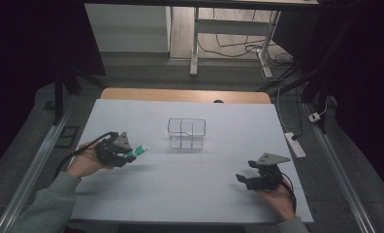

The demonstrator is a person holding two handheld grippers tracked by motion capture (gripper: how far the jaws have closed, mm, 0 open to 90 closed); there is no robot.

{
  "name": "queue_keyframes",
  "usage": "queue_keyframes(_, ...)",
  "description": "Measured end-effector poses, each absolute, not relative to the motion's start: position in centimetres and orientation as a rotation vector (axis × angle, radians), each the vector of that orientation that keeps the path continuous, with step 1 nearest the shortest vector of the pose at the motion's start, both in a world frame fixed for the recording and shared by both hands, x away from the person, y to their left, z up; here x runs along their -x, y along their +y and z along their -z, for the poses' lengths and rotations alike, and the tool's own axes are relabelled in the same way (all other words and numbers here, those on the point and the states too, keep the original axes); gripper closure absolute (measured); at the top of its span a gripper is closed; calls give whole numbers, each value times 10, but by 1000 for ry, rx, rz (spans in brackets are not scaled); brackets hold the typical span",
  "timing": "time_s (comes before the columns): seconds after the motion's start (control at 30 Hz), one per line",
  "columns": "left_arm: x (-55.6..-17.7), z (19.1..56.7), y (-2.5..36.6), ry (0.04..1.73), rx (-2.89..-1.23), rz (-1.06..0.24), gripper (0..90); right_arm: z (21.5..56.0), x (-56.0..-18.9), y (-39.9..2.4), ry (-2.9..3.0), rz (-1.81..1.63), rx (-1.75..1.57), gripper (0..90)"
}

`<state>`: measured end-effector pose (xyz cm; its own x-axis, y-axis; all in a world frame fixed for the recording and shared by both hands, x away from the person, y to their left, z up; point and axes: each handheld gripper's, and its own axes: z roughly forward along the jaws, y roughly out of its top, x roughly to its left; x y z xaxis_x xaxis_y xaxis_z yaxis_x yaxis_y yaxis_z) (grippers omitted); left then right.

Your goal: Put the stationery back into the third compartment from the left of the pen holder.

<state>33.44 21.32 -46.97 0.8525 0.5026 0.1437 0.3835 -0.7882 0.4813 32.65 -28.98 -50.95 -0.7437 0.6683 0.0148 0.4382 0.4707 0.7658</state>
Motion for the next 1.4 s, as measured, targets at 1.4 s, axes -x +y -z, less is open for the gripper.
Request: queue_keyframes(1.4,-329,458,117,491,-2510,-336,640,508,-326,-290,2424,-1185,-939,229)
